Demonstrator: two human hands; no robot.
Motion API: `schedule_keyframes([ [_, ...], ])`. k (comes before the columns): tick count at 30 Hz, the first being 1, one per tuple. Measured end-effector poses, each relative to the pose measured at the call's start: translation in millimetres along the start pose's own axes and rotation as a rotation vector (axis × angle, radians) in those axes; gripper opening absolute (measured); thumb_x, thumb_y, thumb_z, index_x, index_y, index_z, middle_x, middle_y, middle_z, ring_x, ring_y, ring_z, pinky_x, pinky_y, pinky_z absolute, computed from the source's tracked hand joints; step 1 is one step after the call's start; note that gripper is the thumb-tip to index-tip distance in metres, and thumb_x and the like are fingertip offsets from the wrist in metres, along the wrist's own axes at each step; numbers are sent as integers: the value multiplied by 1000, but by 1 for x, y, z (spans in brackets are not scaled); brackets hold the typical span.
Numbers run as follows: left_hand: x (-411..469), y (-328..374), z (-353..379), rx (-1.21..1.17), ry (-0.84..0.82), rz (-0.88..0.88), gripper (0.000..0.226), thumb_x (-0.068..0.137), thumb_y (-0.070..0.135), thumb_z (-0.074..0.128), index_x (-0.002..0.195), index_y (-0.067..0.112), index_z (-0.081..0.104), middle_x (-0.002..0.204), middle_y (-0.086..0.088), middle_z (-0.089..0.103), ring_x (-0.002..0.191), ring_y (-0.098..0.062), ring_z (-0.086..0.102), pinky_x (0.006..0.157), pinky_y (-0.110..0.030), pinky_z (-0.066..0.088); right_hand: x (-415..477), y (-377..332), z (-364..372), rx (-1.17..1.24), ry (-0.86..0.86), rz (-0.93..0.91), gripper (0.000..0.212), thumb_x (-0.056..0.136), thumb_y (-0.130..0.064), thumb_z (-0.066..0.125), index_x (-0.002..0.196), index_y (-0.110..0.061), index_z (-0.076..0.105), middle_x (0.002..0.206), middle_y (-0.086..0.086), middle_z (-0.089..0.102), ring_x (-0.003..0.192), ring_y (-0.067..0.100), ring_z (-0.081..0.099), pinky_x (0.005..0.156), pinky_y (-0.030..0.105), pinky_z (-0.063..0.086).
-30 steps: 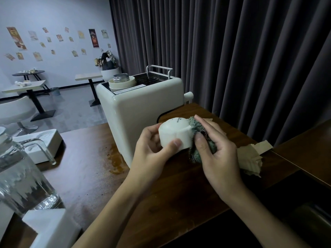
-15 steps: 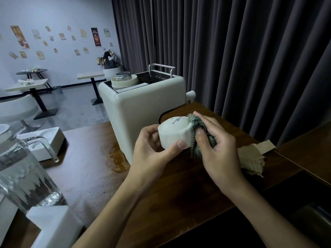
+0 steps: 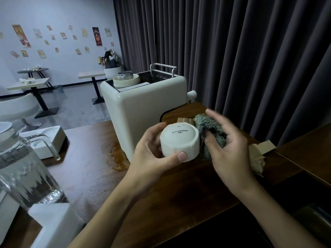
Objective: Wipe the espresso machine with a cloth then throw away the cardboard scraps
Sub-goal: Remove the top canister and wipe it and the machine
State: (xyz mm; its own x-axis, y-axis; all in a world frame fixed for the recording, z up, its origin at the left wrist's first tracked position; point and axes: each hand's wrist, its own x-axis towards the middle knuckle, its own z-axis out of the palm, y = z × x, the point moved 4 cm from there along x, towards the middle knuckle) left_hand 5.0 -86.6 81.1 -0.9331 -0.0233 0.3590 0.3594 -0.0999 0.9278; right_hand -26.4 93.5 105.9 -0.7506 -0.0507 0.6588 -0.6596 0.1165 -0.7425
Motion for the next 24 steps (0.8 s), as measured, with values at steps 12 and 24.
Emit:
schedule_keyframes([
  [12,-4,6,3,248,108,181,71,65,20,93,127,17,60,120,1,68,113,-20,65,91,-31,56,-5,-9,12,-96,-254,-55,38,92,-33,58,125,-15,62,127,-6,57,126,7,49,100,12,36],
  [24,-3,4,3,298,234,152,66,59,49,90,109,30,52,110,17,66,103,-5,66,78,-20,55,-3,-11,6,-192,-189,-162,30,93,-10,62,122,-11,67,122,-4,62,120,7,54,100,15,41],
])
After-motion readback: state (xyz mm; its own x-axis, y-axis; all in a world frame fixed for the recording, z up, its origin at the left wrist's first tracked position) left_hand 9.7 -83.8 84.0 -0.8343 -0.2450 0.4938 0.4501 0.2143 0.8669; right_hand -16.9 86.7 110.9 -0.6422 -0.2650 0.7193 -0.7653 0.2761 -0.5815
